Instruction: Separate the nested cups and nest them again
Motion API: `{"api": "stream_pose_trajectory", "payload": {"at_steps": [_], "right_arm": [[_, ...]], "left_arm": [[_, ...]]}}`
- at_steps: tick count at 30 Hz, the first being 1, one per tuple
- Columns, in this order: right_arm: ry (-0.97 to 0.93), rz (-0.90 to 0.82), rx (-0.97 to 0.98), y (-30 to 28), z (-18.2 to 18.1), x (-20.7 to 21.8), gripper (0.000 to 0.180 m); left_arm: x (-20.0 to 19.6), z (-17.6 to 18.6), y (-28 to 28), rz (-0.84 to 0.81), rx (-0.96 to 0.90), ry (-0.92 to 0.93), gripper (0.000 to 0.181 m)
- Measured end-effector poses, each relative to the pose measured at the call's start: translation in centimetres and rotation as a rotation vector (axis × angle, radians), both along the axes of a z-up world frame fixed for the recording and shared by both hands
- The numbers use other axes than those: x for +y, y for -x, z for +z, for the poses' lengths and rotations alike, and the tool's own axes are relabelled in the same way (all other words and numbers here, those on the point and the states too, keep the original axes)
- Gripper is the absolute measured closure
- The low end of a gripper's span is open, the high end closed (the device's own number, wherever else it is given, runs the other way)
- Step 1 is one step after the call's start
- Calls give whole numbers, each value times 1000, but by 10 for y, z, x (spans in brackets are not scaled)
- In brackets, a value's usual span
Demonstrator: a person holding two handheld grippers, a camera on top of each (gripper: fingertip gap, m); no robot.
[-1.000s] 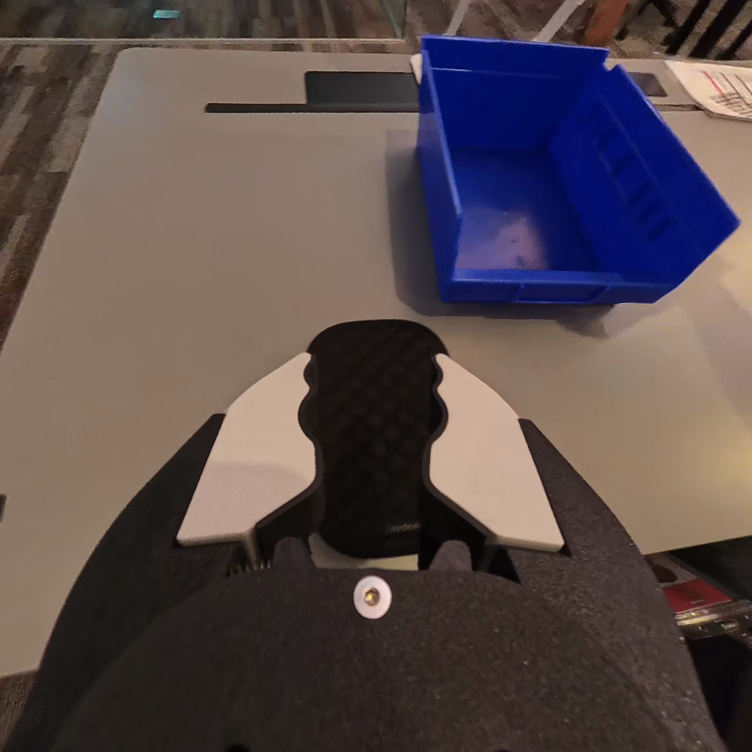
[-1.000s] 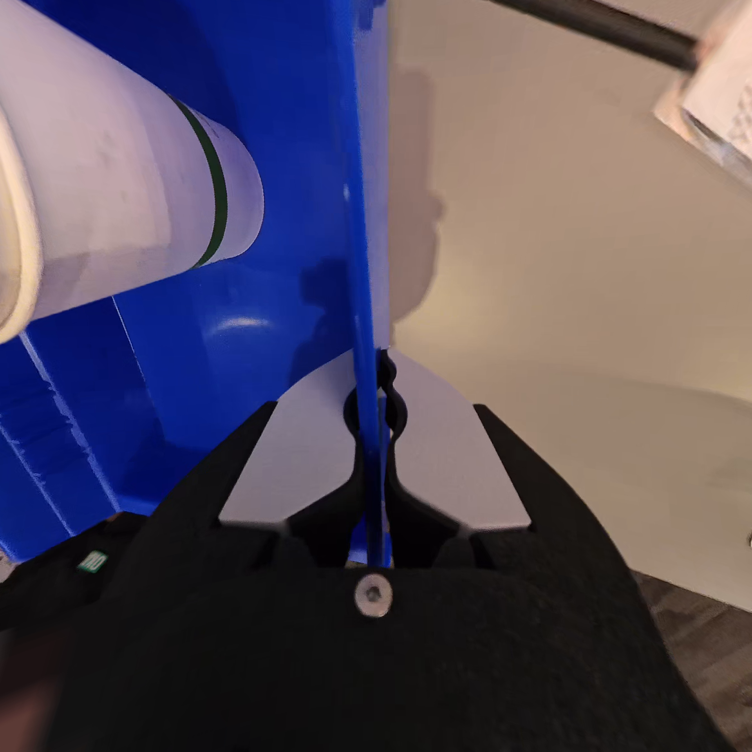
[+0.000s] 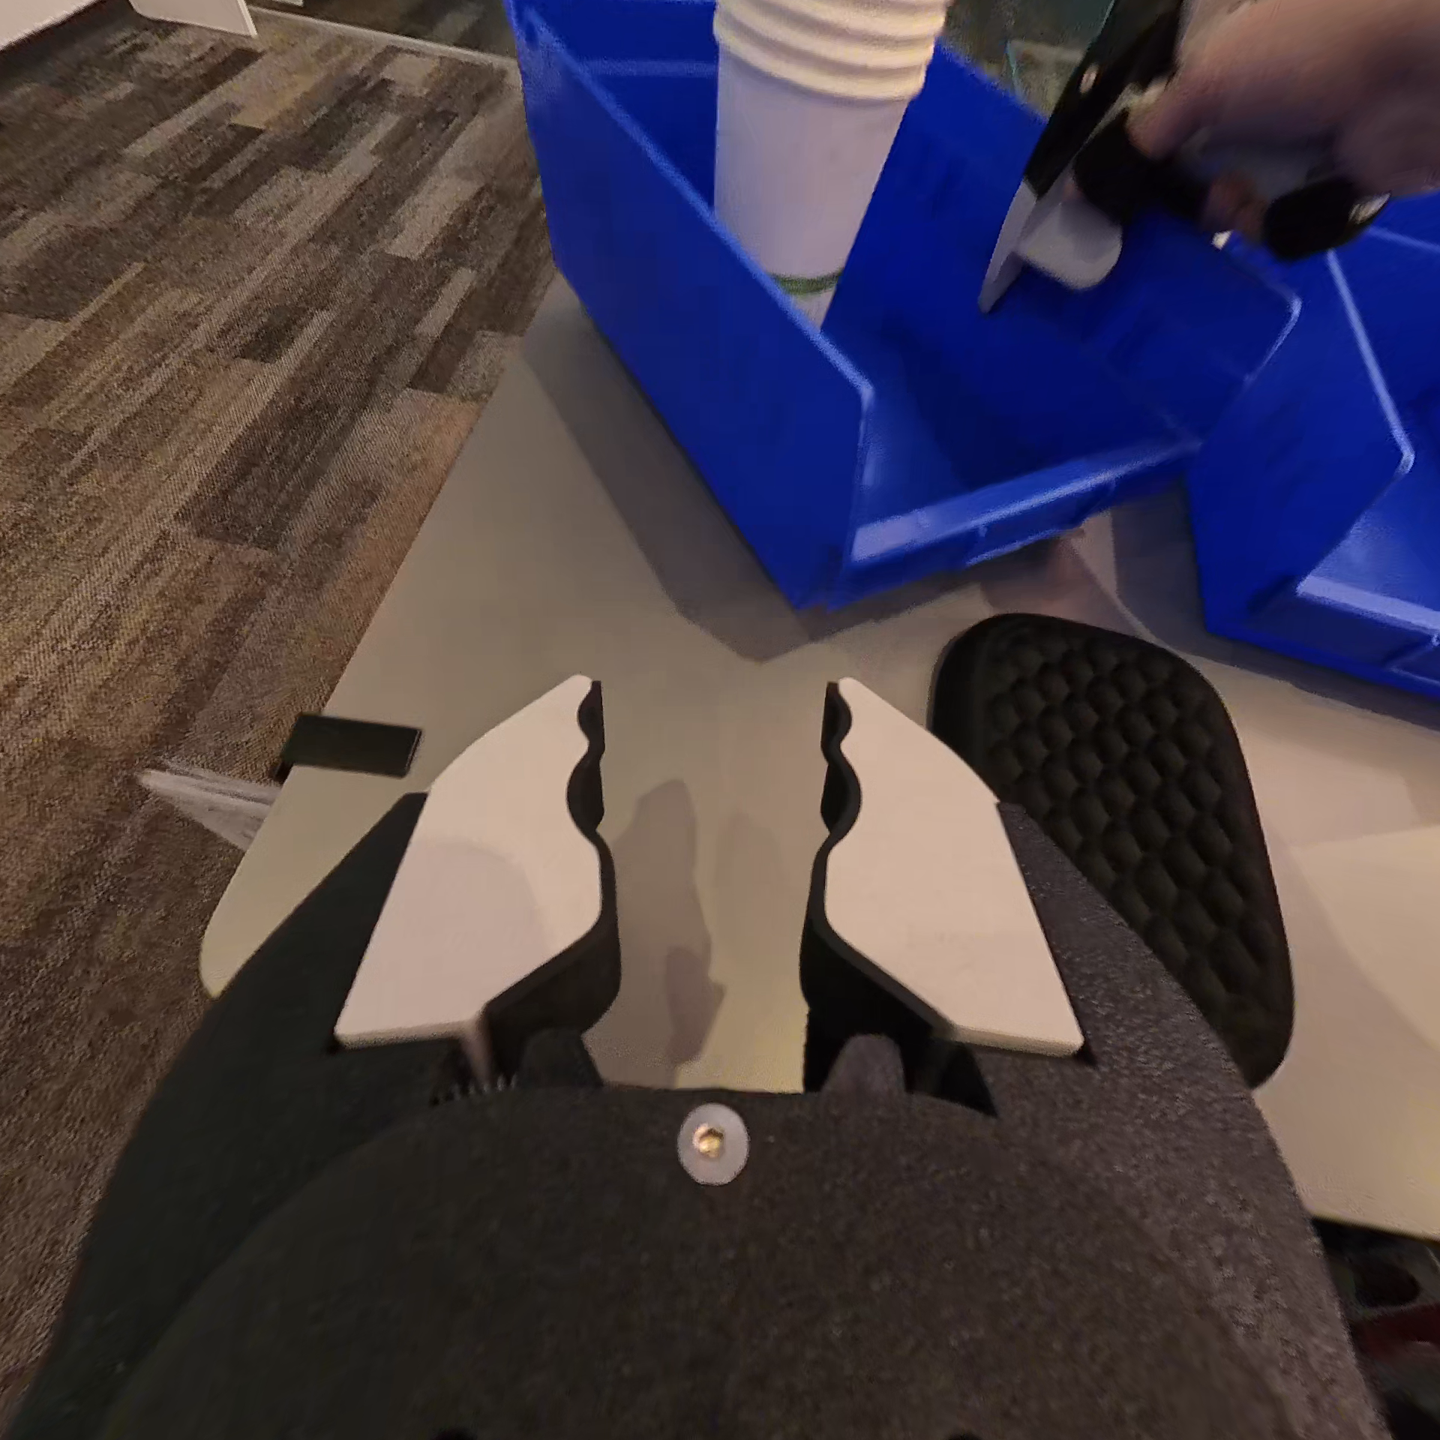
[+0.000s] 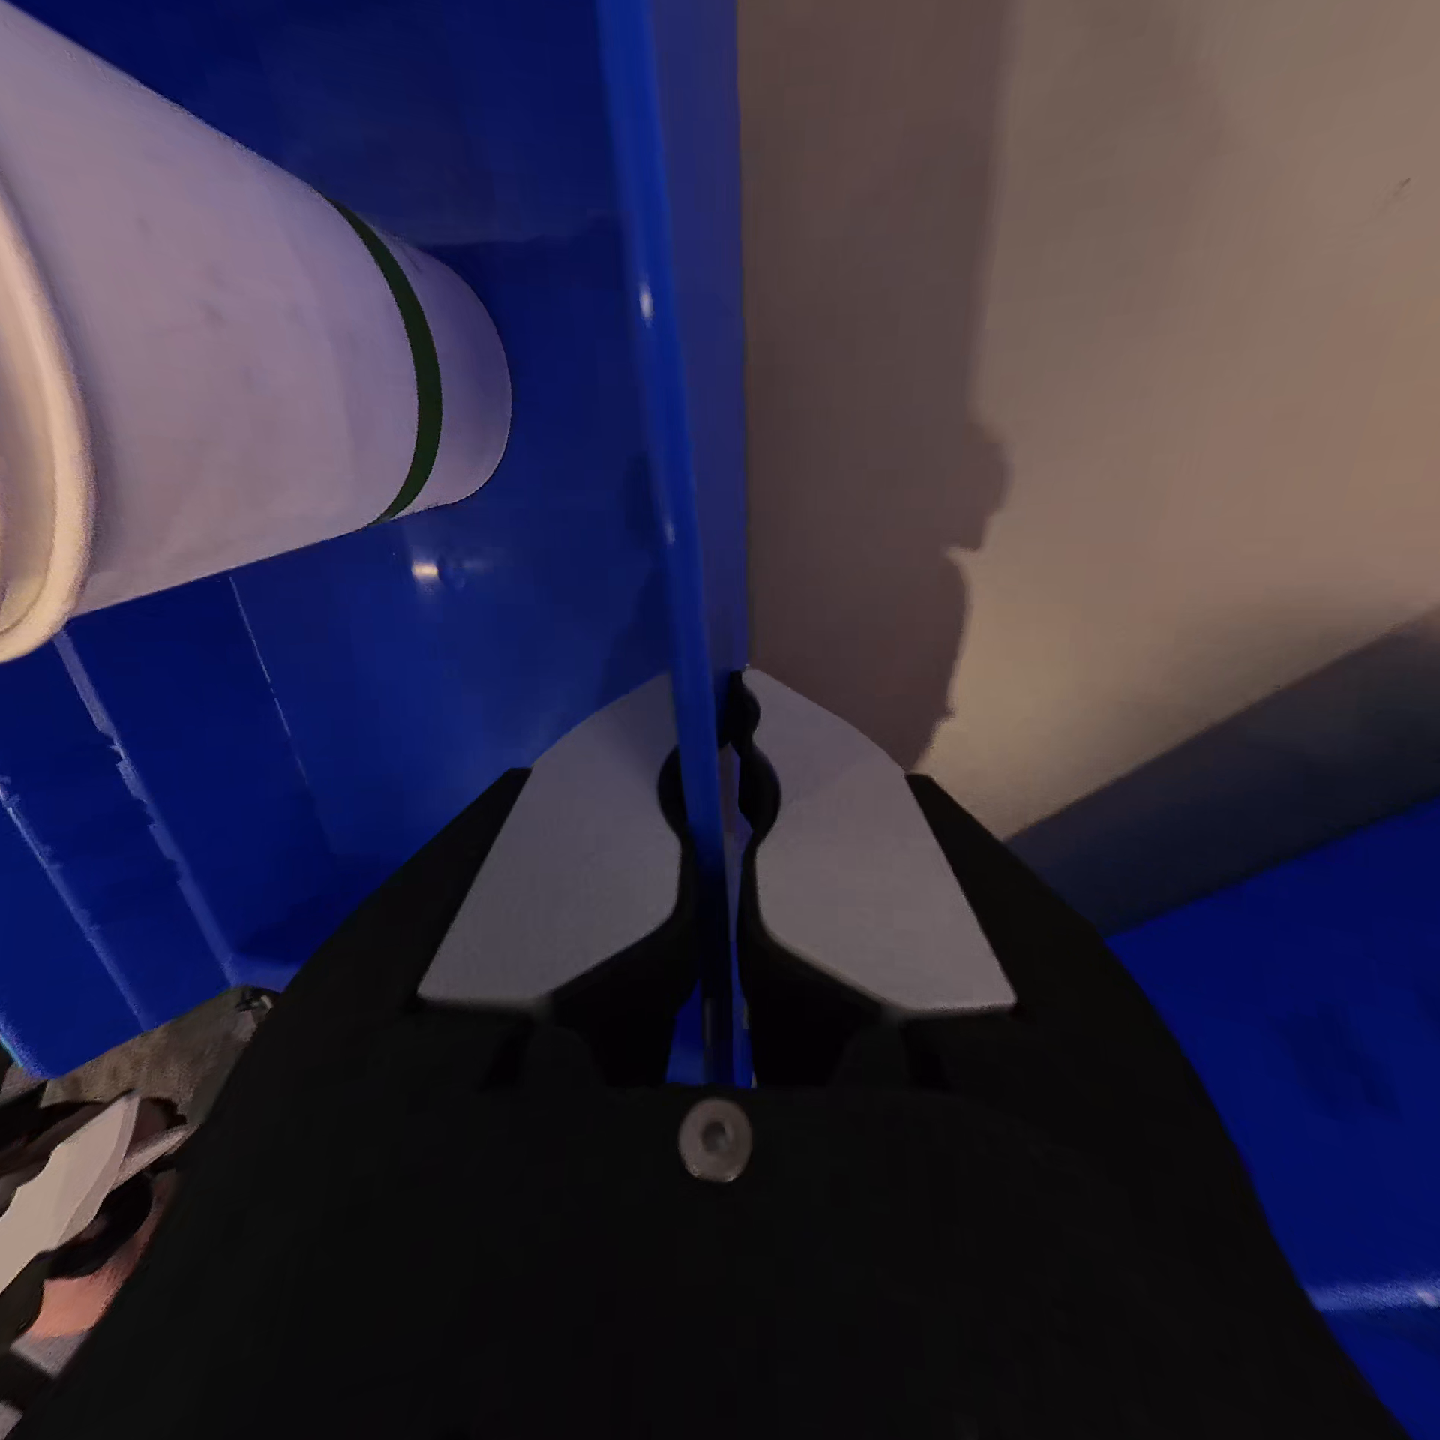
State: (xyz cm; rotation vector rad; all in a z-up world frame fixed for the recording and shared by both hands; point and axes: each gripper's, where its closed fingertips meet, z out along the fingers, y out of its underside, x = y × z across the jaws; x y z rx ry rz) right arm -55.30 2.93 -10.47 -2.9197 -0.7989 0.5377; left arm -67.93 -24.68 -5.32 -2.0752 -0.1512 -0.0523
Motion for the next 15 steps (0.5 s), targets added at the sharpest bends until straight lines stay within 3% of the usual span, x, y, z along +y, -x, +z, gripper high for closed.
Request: {"api": "stream_pose_trajectory", "payload": {"at_steps": [3,8,11,15], "right_arm": [[33,-2,59,6,-9,-7,163],[-60,52,93,0,14,-3,158],[-228,125,82,-16,45,3,155],[-611,181,97,-59,107,10,146]], "left_arm": [[18,13,-3,36,-12,-74,124],[56,23,-15,56,8,-106,122],[82,9,-13,89,58,-39,118],[111,-19,-11,100,70,57,119]]}}
